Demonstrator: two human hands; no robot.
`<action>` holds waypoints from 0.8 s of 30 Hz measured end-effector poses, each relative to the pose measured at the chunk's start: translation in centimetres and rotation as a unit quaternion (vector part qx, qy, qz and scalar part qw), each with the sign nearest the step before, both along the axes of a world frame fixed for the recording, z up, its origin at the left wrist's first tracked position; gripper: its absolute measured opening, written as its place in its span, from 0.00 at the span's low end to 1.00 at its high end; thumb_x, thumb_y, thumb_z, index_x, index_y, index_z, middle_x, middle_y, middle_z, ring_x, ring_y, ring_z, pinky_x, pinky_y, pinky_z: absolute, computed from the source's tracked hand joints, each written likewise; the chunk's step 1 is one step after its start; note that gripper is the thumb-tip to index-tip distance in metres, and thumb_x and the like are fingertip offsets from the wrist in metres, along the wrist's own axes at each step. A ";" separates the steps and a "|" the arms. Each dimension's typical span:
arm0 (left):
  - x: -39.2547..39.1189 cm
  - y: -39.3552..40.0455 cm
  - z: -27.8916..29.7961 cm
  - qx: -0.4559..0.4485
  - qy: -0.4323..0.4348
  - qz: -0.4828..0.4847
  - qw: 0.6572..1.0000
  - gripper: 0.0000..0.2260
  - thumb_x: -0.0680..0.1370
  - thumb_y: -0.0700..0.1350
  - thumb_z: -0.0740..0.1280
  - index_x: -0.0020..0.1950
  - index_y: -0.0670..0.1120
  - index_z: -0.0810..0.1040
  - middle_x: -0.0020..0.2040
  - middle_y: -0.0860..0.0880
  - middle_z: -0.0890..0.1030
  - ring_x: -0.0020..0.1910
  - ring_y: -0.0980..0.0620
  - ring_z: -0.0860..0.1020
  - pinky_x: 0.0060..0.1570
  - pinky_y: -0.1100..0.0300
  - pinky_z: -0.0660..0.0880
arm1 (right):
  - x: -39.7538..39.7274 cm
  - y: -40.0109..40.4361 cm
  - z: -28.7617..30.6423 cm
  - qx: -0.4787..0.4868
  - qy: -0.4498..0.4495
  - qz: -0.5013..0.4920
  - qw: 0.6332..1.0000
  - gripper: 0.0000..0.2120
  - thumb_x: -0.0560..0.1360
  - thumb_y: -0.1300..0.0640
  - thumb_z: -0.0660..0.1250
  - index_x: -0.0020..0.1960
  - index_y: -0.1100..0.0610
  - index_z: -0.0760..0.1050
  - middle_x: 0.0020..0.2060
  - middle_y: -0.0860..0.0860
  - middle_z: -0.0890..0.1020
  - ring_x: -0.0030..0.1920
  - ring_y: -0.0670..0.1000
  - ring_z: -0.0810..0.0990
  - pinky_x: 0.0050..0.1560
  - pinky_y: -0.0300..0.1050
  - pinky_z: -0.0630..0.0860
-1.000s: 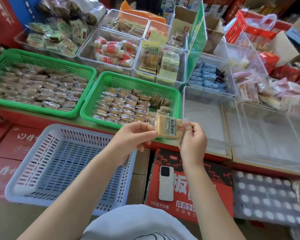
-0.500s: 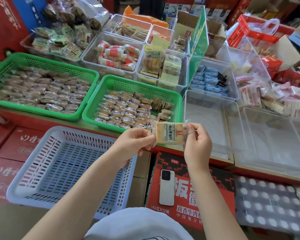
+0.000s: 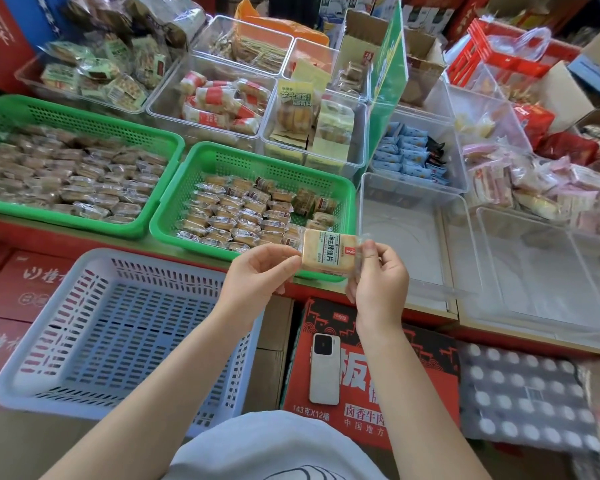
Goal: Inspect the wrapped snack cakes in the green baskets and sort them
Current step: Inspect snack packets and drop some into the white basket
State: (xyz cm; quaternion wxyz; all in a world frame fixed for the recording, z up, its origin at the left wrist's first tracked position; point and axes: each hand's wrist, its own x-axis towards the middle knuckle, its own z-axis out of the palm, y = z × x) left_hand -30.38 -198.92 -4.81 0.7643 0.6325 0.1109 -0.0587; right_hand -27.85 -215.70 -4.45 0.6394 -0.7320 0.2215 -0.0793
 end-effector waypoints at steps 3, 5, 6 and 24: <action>-0.1 0.0 0.1 0.006 -0.013 -0.008 1.000 0.12 0.69 0.49 0.77 0.49 0.48 0.84 0.42 0.51 0.86 0.41 0.55 0.82 0.40 0.64 0.78 | 0.3 0.0 -0.2 -0.008 -0.007 -0.011 1.000 0.12 0.82 0.50 0.62 0.45 0.54 0.78 0.41 0.56 0.85 0.37 0.56 0.80 0.35 0.45 0.72; 0.0 0.0 -0.2 0.037 -0.035 -0.015 0.999 0.13 0.68 0.47 0.79 0.50 0.48 0.84 0.45 0.50 0.86 0.43 0.53 0.83 0.44 0.61 0.80 | 0.4 0.1 -0.4 -0.016 -0.004 -0.013 1.000 0.12 0.83 0.50 0.62 0.46 0.54 0.77 0.41 0.56 0.85 0.36 0.55 0.80 0.33 0.44 0.71; 0.0 0.0 -0.4 0.066 -0.055 -0.012 0.996 0.11 0.70 0.44 0.80 0.50 0.49 0.84 0.45 0.50 0.86 0.43 0.52 0.82 0.45 0.60 0.81 | 0.4 0.1 -0.4 -0.014 -0.001 -0.015 1.000 0.12 0.83 0.50 0.61 0.46 0.55 0.77 0.41 0.56 0.86 0.36 0.55 0.79 0.32 0.44 0.71; 1.9 0.8 -1.4 0.019 0.024 0.028 0.999 0.13 0.75 0.51 0.72 0.52 0.42 0.82 0.44 0.45 0.86 0.41 0.52 0.85 0.39 0.58 0.82 | 1.5 0.1 -0.1 0.192 0.057 0.071 0.977 0.10 0.83 0.57 0.60 0.49 0.62 0.73 0.26 0.51 0.77 0.19 0.46 0.64 0.20 0.39 0.60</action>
